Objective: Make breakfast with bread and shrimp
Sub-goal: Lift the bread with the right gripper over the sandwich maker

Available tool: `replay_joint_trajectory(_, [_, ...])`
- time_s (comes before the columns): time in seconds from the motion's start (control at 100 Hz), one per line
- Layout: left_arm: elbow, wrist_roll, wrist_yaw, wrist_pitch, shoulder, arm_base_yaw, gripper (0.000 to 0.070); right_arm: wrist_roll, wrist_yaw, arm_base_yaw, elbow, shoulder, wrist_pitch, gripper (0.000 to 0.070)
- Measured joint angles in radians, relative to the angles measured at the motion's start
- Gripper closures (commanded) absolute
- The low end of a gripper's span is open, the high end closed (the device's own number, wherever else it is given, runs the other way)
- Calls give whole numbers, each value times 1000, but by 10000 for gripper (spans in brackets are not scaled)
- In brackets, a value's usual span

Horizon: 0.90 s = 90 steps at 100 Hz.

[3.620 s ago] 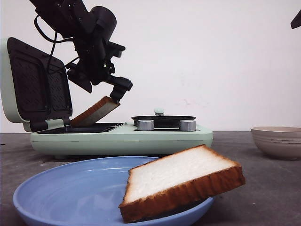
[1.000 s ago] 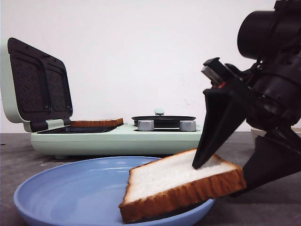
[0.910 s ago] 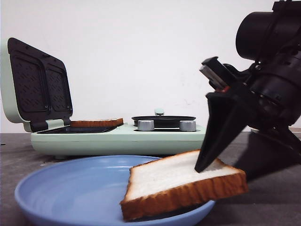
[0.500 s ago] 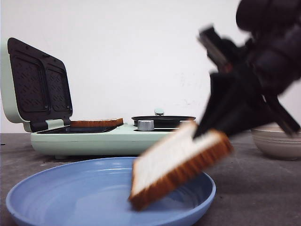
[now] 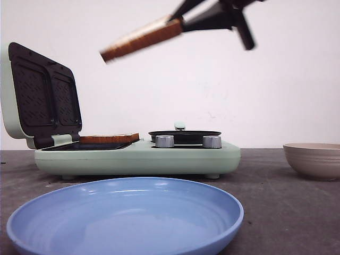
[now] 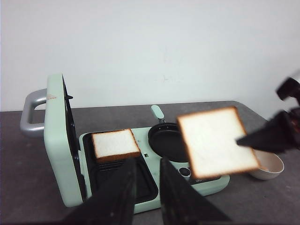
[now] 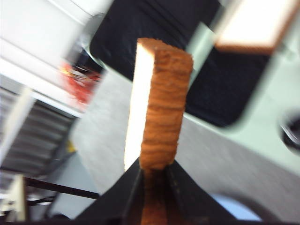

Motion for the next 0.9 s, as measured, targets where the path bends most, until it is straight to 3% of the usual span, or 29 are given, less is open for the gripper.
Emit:
replay_joint_trajectory(0.51, [0,0,0,1,0,0,690,127,-148,2,422,608,-8,700])
replay_joint_trajectory(0.9, [0,0,0,1,0,0,690,193,-127,43,470,677,15,700])
